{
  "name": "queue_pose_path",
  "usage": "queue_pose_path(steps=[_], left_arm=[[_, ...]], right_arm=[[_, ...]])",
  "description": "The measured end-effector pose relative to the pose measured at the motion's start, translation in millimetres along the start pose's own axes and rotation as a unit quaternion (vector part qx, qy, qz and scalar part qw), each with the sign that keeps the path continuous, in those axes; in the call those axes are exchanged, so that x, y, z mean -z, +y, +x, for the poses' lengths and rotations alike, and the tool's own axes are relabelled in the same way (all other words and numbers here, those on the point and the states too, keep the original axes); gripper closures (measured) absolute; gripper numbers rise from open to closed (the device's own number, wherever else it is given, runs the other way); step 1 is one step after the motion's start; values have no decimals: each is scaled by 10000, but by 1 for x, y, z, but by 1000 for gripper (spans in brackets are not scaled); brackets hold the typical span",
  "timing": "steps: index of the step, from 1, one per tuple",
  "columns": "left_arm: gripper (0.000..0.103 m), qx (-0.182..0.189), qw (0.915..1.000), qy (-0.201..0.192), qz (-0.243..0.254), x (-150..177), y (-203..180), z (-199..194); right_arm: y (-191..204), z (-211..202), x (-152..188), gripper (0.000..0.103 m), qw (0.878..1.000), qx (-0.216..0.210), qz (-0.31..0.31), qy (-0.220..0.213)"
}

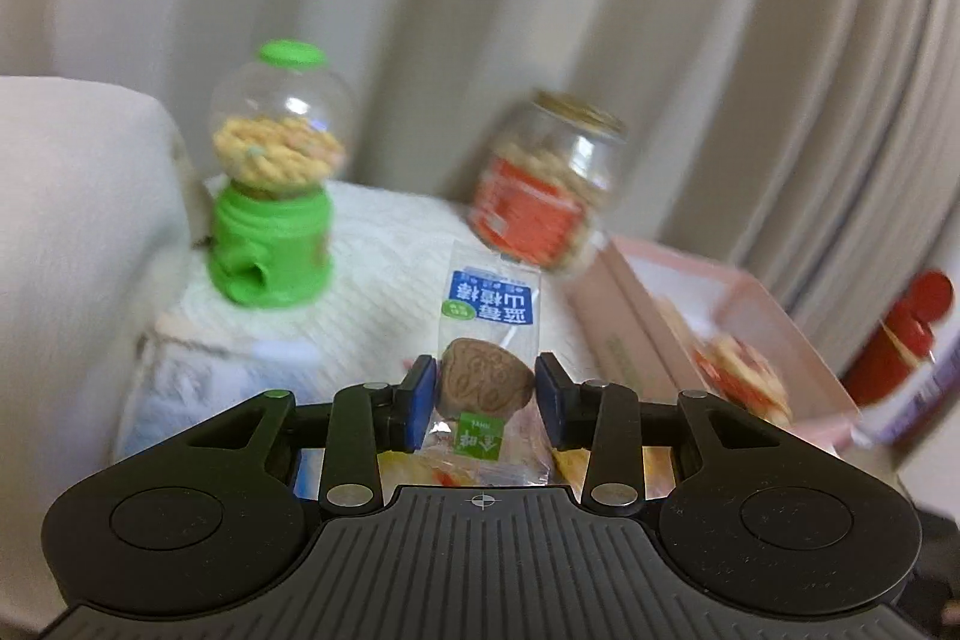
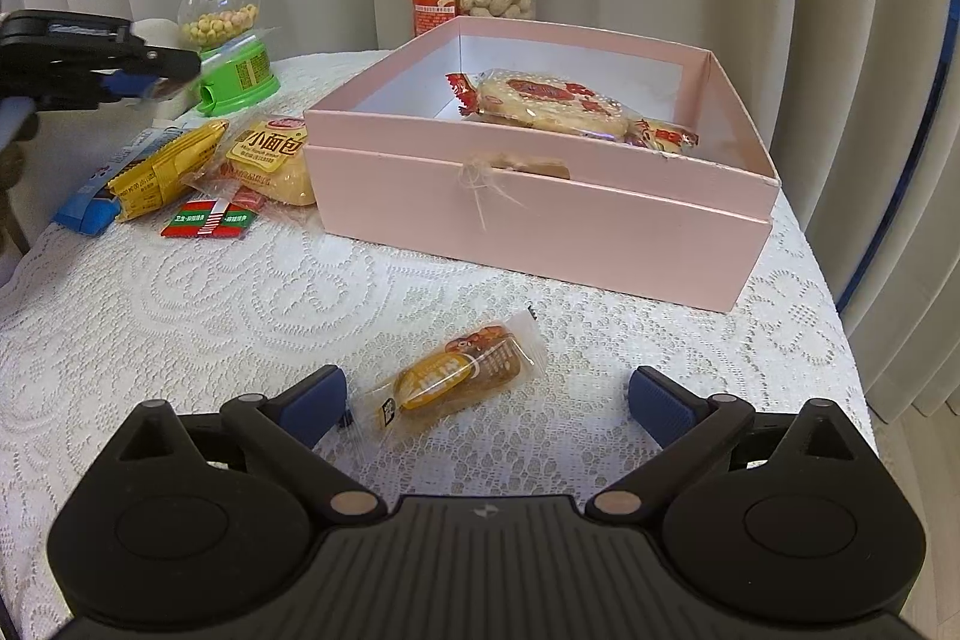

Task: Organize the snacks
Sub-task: 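Grasp the brown cookie packet with blue label using the left tool, then grasp the small orange-wrapped cake again with the right tool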

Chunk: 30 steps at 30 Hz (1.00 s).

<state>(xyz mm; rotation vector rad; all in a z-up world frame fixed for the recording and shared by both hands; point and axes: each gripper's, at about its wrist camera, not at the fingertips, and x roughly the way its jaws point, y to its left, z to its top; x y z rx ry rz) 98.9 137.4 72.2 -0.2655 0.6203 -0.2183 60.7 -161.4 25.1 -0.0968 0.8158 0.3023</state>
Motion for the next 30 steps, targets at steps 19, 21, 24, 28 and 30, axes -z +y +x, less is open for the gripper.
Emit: queue_pose_path(steps=[19,21,24,28,30], left_arm=[[62,537,9943,732,567,117,-99,-29],[62,553,9947,687,523,120,-97,-26],[62,448,9960,598,487,124,-91,-22],[61,496,9967,474,431,126,-88,-24],[61,472,9967,446,487,127,-89,-24]], right_arm=[[1,2,-9,0,9988,-10,-22,496],[2,2,-10,0,9985,-4,-10,550],[3,-2,-5,0,9989,64,79,461],[2,-9,0,0,9988,155,105,450],[-4,-11,0,0,9978,337,240,511]])
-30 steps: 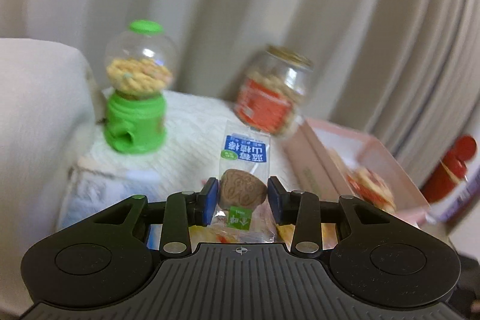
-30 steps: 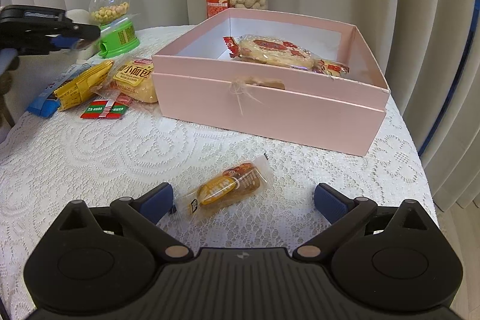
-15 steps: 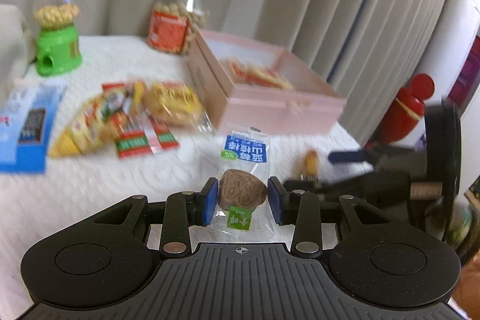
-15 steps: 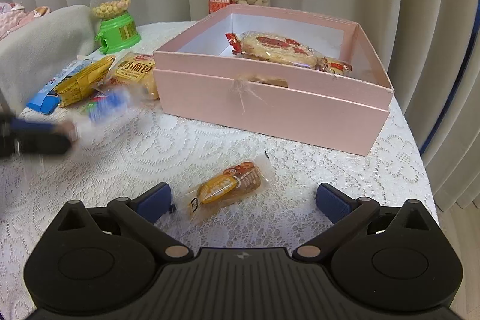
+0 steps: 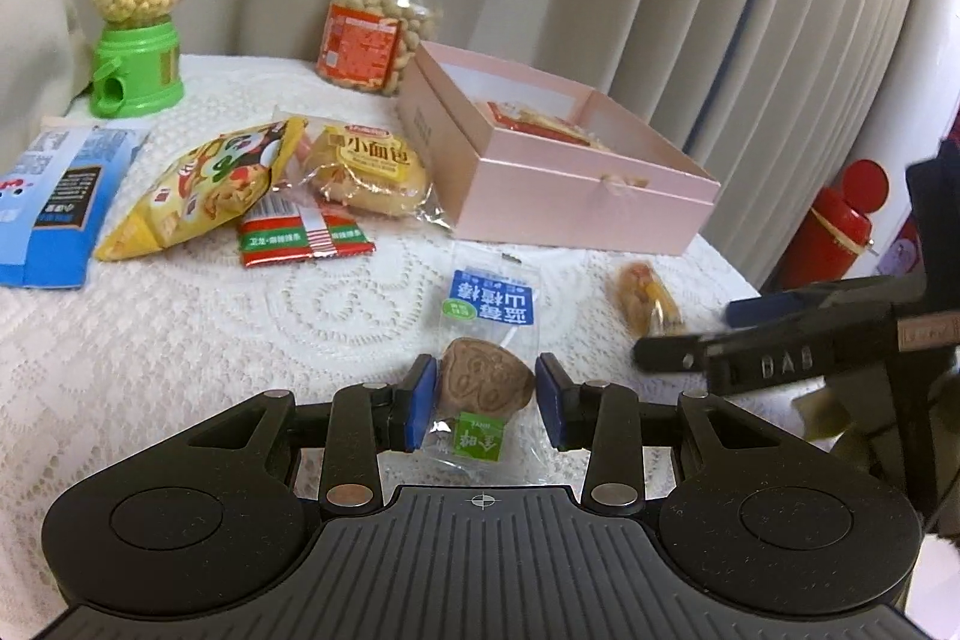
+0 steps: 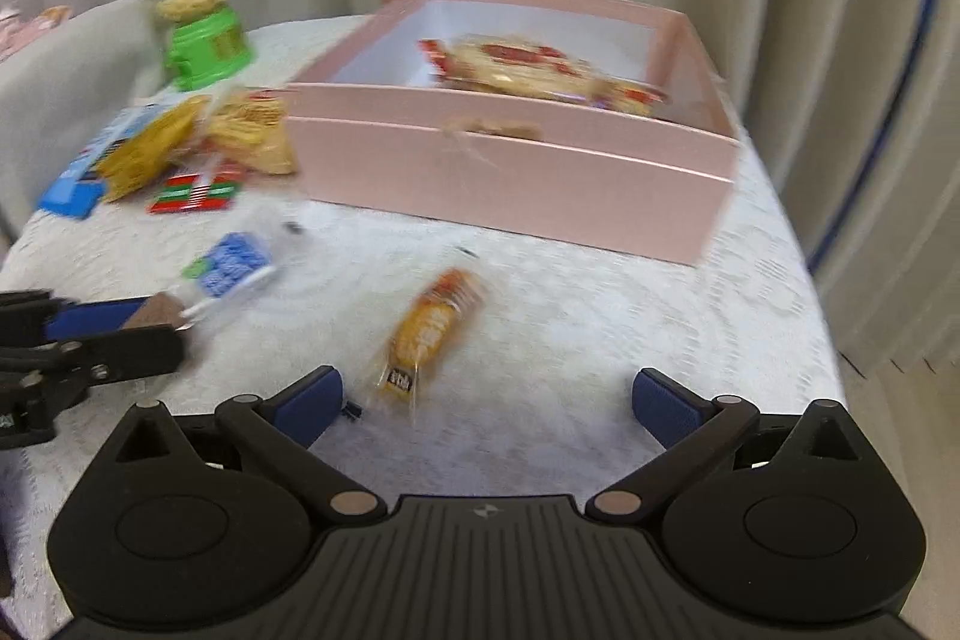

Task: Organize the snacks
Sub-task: 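Grasp the small orange-wrapped cake again with the right tool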

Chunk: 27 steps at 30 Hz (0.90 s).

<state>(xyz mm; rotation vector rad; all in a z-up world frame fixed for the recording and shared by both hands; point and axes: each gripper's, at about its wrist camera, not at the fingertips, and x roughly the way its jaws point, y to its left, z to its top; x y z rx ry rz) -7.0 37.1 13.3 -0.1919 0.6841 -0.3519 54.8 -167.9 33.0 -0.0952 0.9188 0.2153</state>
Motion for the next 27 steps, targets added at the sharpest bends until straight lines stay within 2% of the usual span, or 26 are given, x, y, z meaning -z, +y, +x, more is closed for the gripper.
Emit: queue_pose_path(steps=[3,5,8,10,12,16,22,27], left_arm=[[61,-89,9998,-8,155,2,-4,0],[61,-146,9996,-9,246,2,-8,1],[61,-149,9996,-8,259,2,-8,1],[61,-97,9998,-17,193,3,-5,0],[61,-35,9999,-26,109,2,-2,0],[61,28,10000,-39,8,2,1,-1],[61,40,10000,-41,-18,3,1,-1],[61,42,10000,-36,-22,2,2,-1]], right_arm=[[-11,1,-4,1,9980,562,294,17],[-17,-1,-7,1,9965,679,488,-29],[-23,2,-14,1,9948,525,877,38],[-25,9,-20,4,9922,336,1191,157],[-21,14,-27,8,9900,378,1357,76],[-7,23,-37,18,9926,287,1178,10],[21,20,-28,19,9993,229,293,60],[22,7,-13,19,9999,79,85,4]])
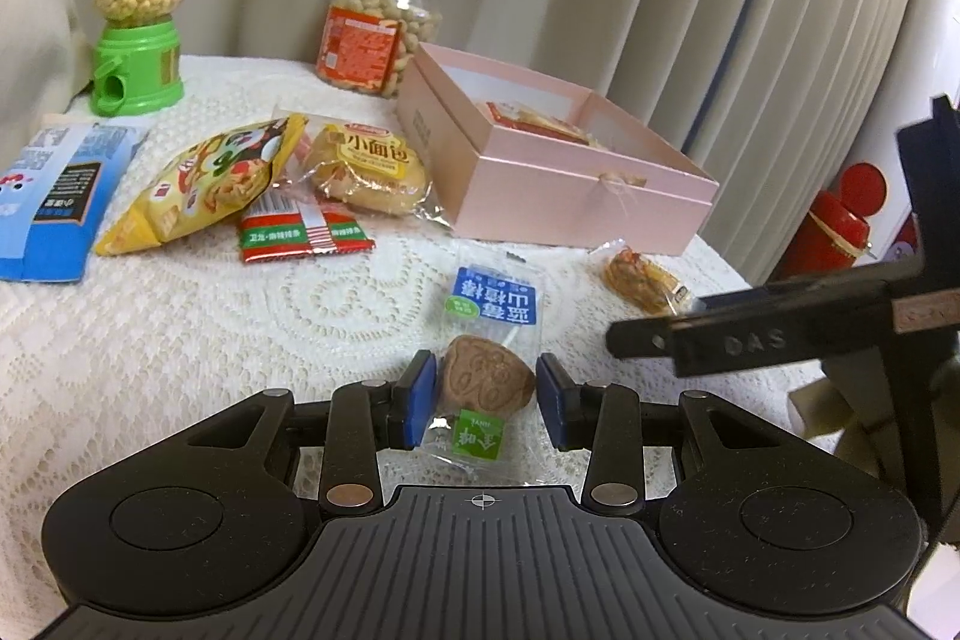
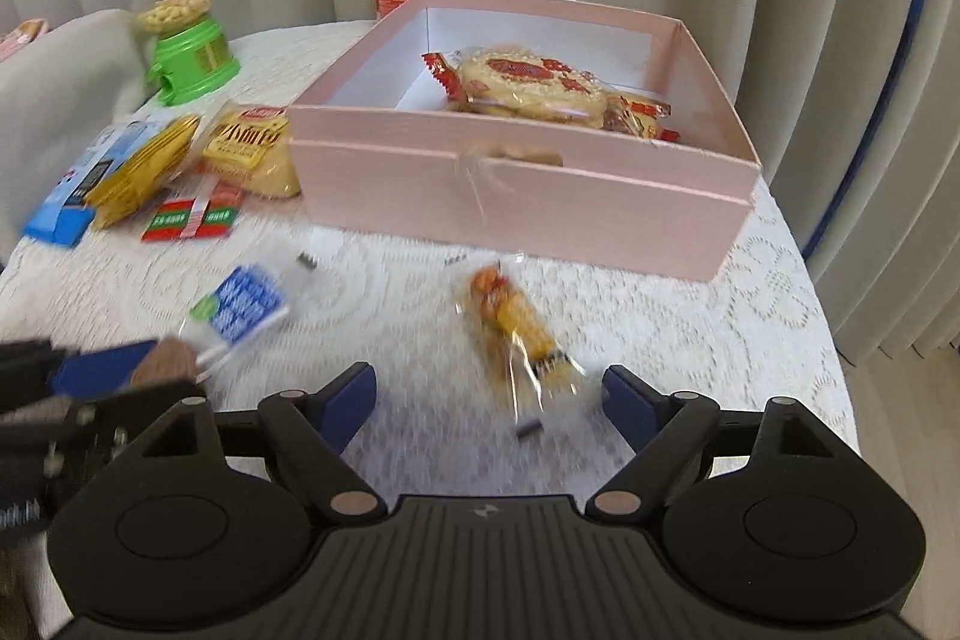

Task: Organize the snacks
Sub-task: 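Grasp the small orange-wrapped cake again with the right tool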

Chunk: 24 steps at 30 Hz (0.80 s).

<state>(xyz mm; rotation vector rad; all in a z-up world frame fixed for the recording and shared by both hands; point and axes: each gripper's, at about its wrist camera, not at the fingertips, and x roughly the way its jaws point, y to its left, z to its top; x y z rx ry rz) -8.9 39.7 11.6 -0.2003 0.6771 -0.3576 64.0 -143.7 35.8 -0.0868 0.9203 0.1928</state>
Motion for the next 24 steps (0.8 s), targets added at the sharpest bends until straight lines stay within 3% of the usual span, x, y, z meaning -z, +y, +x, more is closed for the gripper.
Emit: queue_pose_path(steps=[10,14,18,24], left_arm=[[61,-9,10000,4,6,0,0,1],[61,-15,10000,4,11,0,0,1],[61,-18,10000,7,21,0,0,1],[61,-4,10000,7,3,0,1,1]], right_arm=[[-15,-22,22,17,9999,-25,-134,7],[-26,-29,28,17,9997,186,-73,-112],[-37,-25,14,17,9995,7,248,-216],[-25,4,-16,20,9993,-97,226,-279]])
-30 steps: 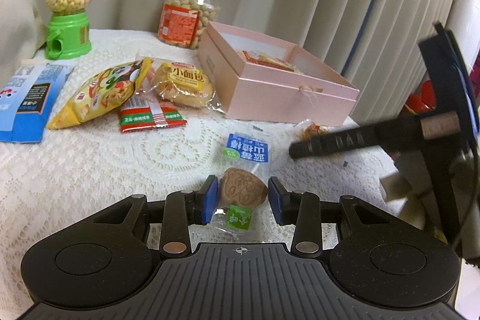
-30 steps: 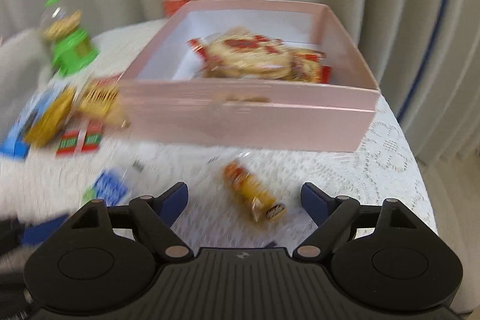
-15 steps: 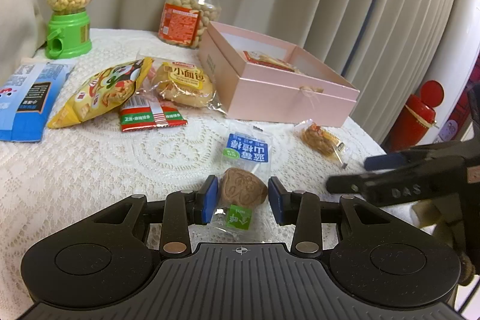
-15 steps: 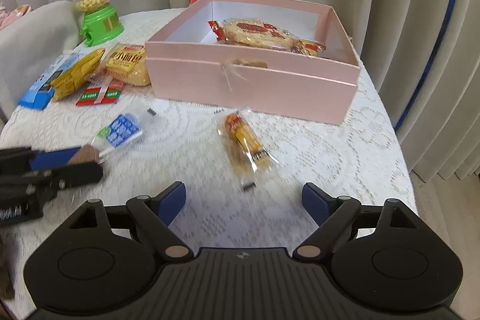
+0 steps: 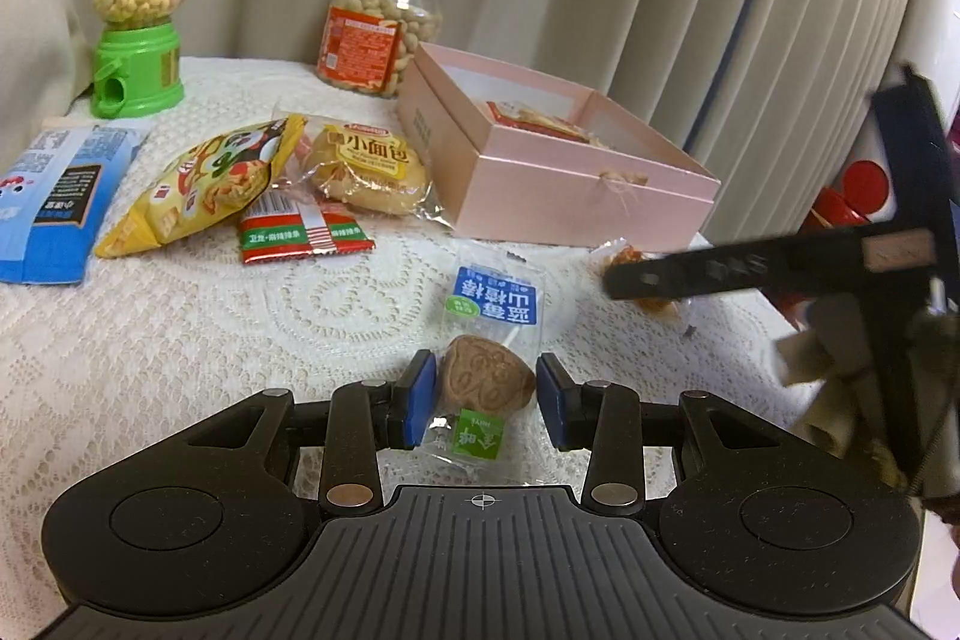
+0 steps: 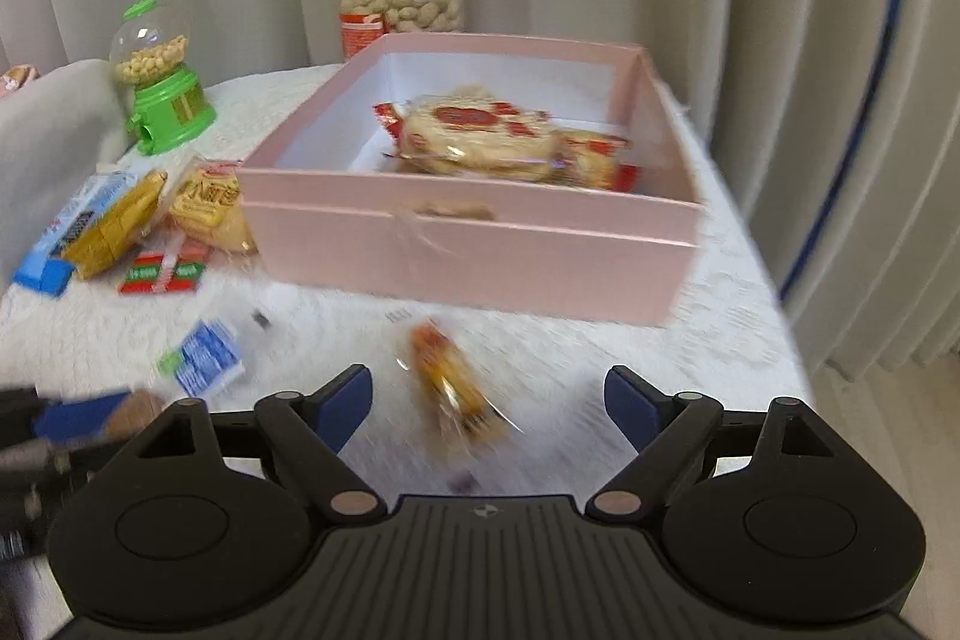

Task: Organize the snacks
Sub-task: 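Grasp the small orange-wrapped cake again with the right tool, then drop the cookie packet into the pink box with the left tool while the right tool drops the orange cake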

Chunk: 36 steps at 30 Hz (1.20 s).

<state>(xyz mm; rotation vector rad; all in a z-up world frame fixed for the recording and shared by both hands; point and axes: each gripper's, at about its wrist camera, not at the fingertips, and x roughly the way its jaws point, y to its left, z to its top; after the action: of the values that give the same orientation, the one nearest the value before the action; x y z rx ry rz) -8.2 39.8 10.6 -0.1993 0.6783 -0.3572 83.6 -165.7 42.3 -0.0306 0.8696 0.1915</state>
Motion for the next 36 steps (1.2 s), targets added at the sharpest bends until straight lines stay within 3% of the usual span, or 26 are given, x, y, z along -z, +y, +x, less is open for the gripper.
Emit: queue_pose_path(steps=[4,10,19,27,36], left_arm=[[61,26,10000,-2,-25,0,1,0],[61,19,10000,-4,-19,0,1,0],[60,-198,9993,52,318,1,-11,1],[60,-319,9980,115,543,1,-17,4],[60,-326,9976,168,585,1,-17,4]], right_arm=[[17,11,-8,47,9998,-138,-79,105],[35,-7,4,77,9982,3,-587,98],[16,-40,22,79,9993,-98,-371,37],[12,-34,31,77,9998,-53,-216,-10],[17,-17,14,78,9996,-204,-170,-11]])
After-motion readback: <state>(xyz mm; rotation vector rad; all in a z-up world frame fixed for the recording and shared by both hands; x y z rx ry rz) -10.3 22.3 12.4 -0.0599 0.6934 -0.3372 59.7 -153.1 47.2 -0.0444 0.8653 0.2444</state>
